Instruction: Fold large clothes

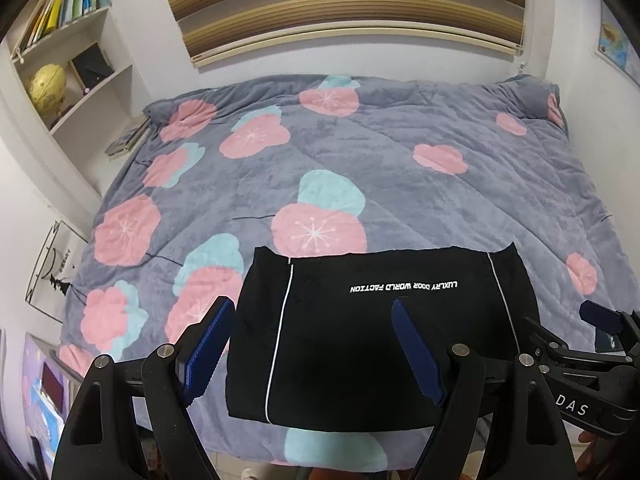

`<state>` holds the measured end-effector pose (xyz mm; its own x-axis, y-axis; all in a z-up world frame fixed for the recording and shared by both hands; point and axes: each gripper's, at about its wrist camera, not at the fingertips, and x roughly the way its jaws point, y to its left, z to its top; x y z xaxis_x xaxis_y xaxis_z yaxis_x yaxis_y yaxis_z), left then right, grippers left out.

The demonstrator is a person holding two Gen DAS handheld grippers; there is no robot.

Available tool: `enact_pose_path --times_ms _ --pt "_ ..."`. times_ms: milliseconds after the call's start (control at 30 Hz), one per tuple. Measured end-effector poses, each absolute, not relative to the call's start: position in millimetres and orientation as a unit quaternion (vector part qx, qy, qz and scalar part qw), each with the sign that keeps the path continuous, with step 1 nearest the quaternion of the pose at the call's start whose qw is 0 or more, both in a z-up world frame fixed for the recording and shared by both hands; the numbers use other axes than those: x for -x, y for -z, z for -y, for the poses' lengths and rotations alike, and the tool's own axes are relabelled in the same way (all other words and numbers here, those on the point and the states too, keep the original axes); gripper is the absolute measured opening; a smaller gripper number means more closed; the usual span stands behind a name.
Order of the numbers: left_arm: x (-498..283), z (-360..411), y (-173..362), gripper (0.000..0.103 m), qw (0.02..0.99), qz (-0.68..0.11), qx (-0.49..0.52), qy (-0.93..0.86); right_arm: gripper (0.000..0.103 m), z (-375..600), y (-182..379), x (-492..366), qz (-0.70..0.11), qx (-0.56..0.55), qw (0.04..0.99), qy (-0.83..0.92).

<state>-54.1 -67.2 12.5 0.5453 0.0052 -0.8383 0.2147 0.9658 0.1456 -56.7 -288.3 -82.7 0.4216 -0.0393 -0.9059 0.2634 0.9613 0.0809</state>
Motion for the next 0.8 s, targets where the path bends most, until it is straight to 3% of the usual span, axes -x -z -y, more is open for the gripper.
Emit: enact_pose_path --times_ms 800 --pt "44 65 -6 0.082 0.867 -0.482 -0.116 0.058 0.093 291 89 41 -0.538 -0.116 0.832 0.071"
